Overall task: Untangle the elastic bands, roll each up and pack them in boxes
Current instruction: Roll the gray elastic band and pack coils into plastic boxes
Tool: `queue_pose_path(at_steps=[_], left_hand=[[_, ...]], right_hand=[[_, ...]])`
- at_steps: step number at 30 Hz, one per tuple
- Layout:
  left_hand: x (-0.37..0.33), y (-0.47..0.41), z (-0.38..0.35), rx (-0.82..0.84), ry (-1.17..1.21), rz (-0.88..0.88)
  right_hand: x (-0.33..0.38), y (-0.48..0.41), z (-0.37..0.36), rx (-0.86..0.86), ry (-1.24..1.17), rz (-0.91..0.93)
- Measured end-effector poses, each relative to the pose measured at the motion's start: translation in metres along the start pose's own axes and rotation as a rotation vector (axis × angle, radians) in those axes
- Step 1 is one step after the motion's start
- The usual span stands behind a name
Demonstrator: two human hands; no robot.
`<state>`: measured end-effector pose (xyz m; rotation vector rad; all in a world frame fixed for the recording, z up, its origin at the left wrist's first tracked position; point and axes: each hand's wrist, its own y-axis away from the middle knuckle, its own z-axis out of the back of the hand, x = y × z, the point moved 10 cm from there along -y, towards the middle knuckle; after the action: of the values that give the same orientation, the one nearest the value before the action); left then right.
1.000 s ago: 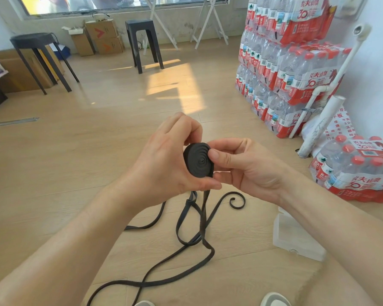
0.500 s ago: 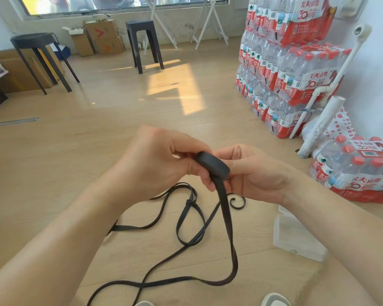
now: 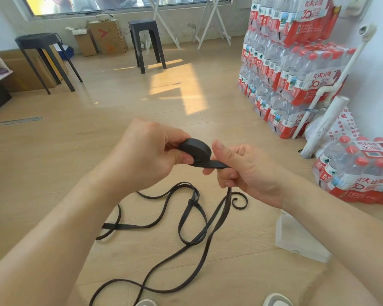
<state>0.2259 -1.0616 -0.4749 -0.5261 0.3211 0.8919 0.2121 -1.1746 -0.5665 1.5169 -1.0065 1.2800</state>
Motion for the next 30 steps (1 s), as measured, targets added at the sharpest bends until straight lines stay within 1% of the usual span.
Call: queue_pose_path(at_steps=[3, 6, 8, 9, 10, 11, 13, 14, 15, 16, 17, 19, 22, 24, 27, 30], left_hand=[[-0.006, -0.001, -0.006, 0.035, -0.114, -0.07], [-0.01, -0.002, -0.013, 0.06, -0.237, -0.131], [-0.01, -0.003, -0.015, 0.048, -0.239, -0.14], [-0.008, -0.004, -0.014, 0.025, -0.187, -0.123], [-0.004, -0.005, -0.012, -0.001, -0.079, -0.069], [0.004, -0.005, -0.012, -0.022, 0.095, 0.016], [0.019, -0.003, -0.022, -0.004, 0.53, 0.18], [0.023, -0.002, -0.031, 0.026, 0.705, 0.223], [0.023, -0.001, -0.038, 0.049, 0.828, 0.245], [0.023, 0.0, -0.041, 0.053, 0.899, 0.252], [0.023, 0.0, -0.042, 0.041, 0.915, 0.259], [0.024, -0.001, -0.037, -0.007, 0.835, 0.255], [0.024, -0.003, -0.022, -0.069, 0.649, 0.198], [0.023, -0.004, -0.014, -0.077, 0.514, 0.153], [0.016, -0.004, -0.012, -0.063, 0.285, 0.075], [0.011, -0.004, -0.01, -0.071, 0.19, 0.022]], right_hand=[[0.001, -0.001, 0.001, -0.021, 0.081, 0.036], [-0.002, -0.002, 0.001, -0.03, 0.137, 0.016], [-0.006, -0.004, 0.002, 0.001, 0.111, -0.003], [-0.007, -0.005, 0.003, 0.016, 0.071, -0.007], [-0.006, -0.005, 0.004, 0.029, 0.009, -0.007], [-0.006, -0.005, 0.004, 0.041, -0.076, -0.004], [-0.002, -0.004, 0.003, 0.077, -0.246, 0.013], [0.0, -0.003, 0.002, 0.101, -0.302, 0.021], [0.0, -0.003, -0.001, 0.127, -0.334, 0.023], [0.0, -0.003, -0.003, 0.151, -0.354, 0.018], [0.0, -0.002, -0.005, 0.17, -0.367, 0.008], [-0.001, 0.0, -0.008, 0.199, -0.363, -0.01], [-0.003, 0.002, -0.008, 0.209, -0.253, -0.059], [-0.007, 0.001, -0.005, 0.17, -0.135, -0.1], [-0.009, 0.0, 0.002, 0.095, -0.004, -0.102], [-0.007, 0.002, 0.004, 0.056, 0.068, -0.106]])
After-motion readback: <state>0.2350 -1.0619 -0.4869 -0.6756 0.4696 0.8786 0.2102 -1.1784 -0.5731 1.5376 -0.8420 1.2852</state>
